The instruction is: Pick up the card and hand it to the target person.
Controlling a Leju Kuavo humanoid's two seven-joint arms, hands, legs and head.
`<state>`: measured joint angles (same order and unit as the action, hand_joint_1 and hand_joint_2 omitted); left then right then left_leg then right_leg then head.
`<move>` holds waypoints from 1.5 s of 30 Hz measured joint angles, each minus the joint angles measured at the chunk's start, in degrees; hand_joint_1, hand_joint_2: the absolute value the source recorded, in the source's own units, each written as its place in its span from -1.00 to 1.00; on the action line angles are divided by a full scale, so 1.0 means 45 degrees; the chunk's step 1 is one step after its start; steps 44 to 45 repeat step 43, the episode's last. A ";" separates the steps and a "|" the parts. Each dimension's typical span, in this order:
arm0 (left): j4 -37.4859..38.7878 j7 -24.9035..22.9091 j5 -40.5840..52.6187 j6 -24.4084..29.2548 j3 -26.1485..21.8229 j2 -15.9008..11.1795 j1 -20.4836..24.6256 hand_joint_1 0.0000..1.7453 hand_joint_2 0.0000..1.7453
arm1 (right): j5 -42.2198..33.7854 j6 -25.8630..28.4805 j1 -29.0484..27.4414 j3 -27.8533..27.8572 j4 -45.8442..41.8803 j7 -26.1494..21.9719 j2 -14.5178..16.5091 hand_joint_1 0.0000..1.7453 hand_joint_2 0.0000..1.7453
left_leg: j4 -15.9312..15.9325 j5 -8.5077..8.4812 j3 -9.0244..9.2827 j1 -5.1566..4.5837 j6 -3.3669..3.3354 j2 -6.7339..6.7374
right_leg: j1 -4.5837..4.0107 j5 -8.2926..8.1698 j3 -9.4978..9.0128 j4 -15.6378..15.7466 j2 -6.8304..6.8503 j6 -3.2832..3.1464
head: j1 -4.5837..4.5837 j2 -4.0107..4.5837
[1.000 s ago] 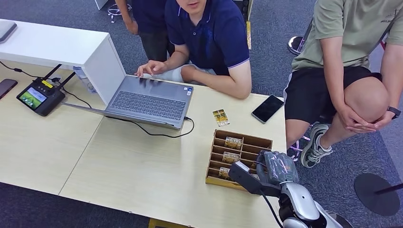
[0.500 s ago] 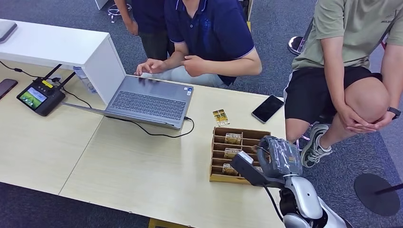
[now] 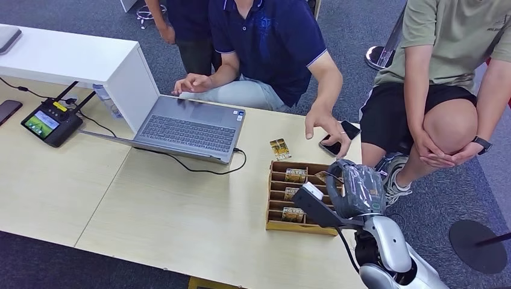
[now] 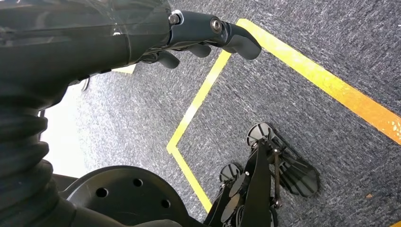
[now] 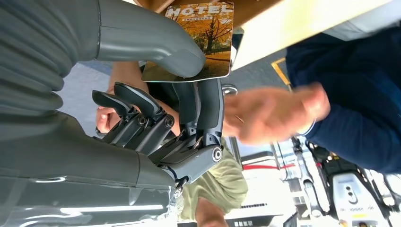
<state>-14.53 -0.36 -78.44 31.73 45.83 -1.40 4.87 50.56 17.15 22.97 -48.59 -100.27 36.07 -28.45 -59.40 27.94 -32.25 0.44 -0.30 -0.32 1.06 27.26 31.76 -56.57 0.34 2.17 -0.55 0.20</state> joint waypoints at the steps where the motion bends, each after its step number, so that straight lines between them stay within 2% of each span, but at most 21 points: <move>1: 0.0000 -0.0010 0.0006 -0.0005 0.0000 0.0000 0.0000 -1.00 1.00 | -0.0001 0.0119 0.0051 0.0000 -0.0001 -0.0066 0.0022 1.00 1.00 | 0.0000 0.0000 -0.0001 0.0000 0.0000 0.0000 | 0.0000 0.0000 0.0000 0.0000 0.0000 0.0000 | 0.0001 0.0000; 6: 0.0000 -0.0089 0.0127 -0.0120 0.0016 0.0000 0.0007 -1.00 1.00 | -0.0381 0.0393 0.0698 -0.0046 0.0033 -0.0677 0.0363 1.00 1.00 | 0.0002 -0.0002 -0.0003 0.0002 0.0002 0.0001 | 0.0000 -0.0001 -0.0001 -0.0003 -0.0001 -0.0001 | -0.0001 0.0000; 14: 0.0000 -0.0251 0.0517 -0.0279 0.0043 0.0000 0.0058 -1.00 1.00 | -0.1515 0.1045 0.2179 -0.0457 0.1345 -0.1727 0.1610 1.00 1.00 | 0.0002 -0.0007 -0.0006 0.0004 -0.0001 -0.0003 | -0.0002 0.0000 0.0000 -0.0006 0.0003 -0.0001 | -0.0001 0.0000; 19: 0.0000 -0.0367 0.0619 -0.0294 0.0112 -0.0001 0.0059 -1.00 1.00 | -0.1914 0.1587 0.2786 -0.0613 0.2377 -0.2066 0.2206 1.00 1.00 | 0.0002 -0.0007 -0.0010 0.0002 -0.0003 -0.0005 | 0.0000 0.0000 0.0000 -0.0003 0.0005 -0.0001 | -0.0001 0.0000; 26: 0.0000 -0.0559 0.0748 -0.0296 0.0266 -0.0005 0.0060 -1.00 1.00 | -0.2182 0.1724 0.3222 -0.0795 0.3466 -0.2300 0.2774 1.00 1.00 | 0.0001 -0.0007 -0.0007 0.0003 -0.0003 -0.0005 | -0.0001 0.0000 0.0002 -0.0002 0.0006 -0.0001 | -0.0004 0.0000; 30: 0.0000 -0.0646 0.0764 -0.0284 0.0348 -0.0005 0.0060 -1.00 1.00 | -0.2233 0.1778 0.3263 -0.0921 0.3878 -0.2311 0.2919 -1.00 1.00 | 0.0001 -0.0007 -0.0006 0.0003 -0.0003 -0.0005 | -0.0001 0.0000 0.0002 -0.0003 0.0005 -0.0001 | -0.0001 0.0000; 34: 0.0000 -0.0421 0.0796 -0.0276 0.0398 -0.0007 0.0059 -1.00 -1.00 | -0.2169 0.1777 0.3278 -0.0970 0.4079 -0.2234 0.2948 -1.00 1.00 | 0.0001 -0.0007 -0.0007 0.0002 -0.0003 -0.0005 | -0.0001 0.0000 0.0002 -0.0003 0.0005 -0.0001 | -0.0001 0.0000; 45: 0.0000 -0.0083 0.0577 -0.0299 0.0431 -0.0010 0.0055 -1.00 -1.00 | -0.2349 0.1865 0.3301 -0.0968 0.4204 -0.2086 0.2944 -1.00 1.00 | -0.0001 -0.0007 -0.0003 0.0002 -0.0003 -0.0005 | -0.0001 0.0000 0.0003 -0.0002 0.0004 -0.0001 | -0.0004 0.0000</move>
